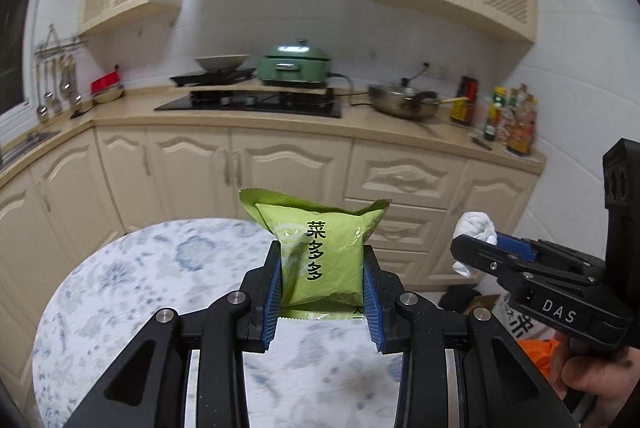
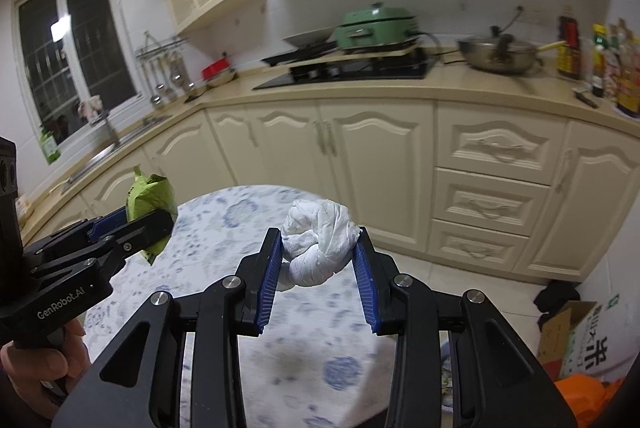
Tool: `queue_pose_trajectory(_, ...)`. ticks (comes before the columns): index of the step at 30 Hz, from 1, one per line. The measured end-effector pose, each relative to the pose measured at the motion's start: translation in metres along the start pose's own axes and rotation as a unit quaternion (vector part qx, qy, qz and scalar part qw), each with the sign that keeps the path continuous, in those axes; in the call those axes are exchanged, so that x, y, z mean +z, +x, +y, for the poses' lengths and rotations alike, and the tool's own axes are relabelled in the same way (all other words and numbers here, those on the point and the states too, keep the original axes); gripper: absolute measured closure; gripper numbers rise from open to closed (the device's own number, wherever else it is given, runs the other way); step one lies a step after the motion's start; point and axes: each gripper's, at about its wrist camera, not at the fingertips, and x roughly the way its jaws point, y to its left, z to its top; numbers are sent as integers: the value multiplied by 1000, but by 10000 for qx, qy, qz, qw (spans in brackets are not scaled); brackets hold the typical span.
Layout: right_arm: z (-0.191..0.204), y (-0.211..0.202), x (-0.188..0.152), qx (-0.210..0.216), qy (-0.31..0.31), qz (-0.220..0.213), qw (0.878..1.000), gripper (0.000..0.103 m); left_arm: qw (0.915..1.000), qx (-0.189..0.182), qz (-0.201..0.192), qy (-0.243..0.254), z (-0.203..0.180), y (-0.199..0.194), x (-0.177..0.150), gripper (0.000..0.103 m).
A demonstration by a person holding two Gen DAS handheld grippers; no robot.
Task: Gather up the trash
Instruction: 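Lift the green bag and tissue and carry both tools to the blue bin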
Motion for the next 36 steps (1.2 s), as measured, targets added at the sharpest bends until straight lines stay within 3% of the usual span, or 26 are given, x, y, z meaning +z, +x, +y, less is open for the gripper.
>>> queue_pose_trajectory(7,-49,-31,1,-439,264,-185,9985,67,9983,-454,-12,352,-39,19,13,71)
queue_pose_trajectory(15,-122,-64,-11,-1074,723,-293,9912,67,9906,-1175,216,670,-86,77,30,72)
queue_pose_trajectory(25,-221,-52,-57,-1633,1500,164,9750,67,9721,-1744,1255,945,-156,198,29,71)
queue_pose_trajectory(36,-299,8,-116,-1631,2296,854,9557,67,9470,-1745,2477,1068,-201,336,17,71)
